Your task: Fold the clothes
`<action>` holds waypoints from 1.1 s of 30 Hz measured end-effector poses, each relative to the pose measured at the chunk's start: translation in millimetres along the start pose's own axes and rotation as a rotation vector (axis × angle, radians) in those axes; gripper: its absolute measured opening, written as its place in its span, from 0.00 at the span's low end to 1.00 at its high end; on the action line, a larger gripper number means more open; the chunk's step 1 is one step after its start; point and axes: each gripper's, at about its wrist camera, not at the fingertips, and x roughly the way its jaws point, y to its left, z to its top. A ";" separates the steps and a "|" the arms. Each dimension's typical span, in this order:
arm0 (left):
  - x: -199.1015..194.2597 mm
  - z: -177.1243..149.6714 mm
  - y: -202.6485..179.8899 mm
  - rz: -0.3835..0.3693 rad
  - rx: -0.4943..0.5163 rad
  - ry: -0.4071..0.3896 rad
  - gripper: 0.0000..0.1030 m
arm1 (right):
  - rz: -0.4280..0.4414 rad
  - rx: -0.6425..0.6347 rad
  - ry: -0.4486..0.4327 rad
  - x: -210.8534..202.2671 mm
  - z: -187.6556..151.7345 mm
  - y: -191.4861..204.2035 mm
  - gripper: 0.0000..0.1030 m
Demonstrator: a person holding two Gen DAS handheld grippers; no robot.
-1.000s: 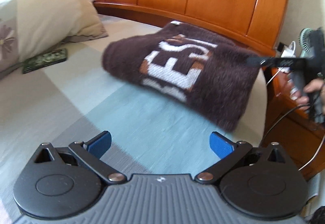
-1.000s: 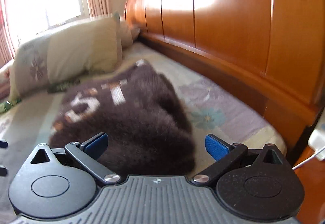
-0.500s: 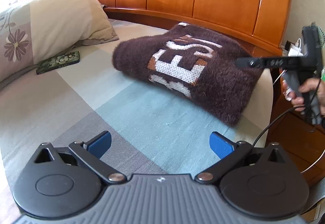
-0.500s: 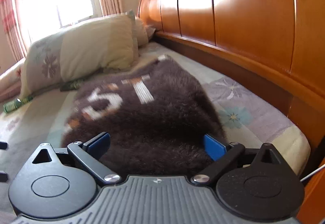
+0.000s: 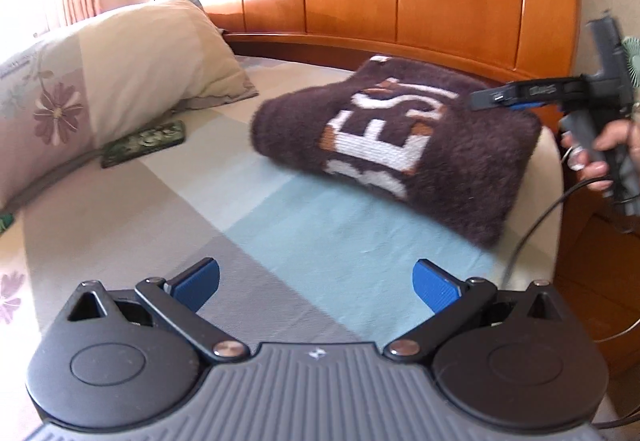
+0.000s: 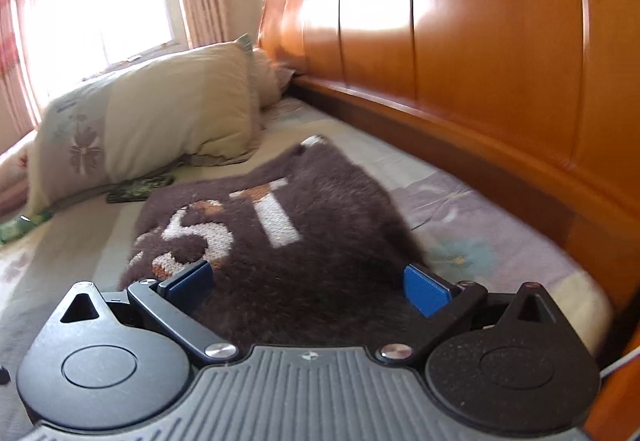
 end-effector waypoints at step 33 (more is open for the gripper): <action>-4.7 -9.2 27.4 0.072 -0.119 0.042 0.99 | 0.031 -0.106 0.152 110.4 95.1 54.7 1.00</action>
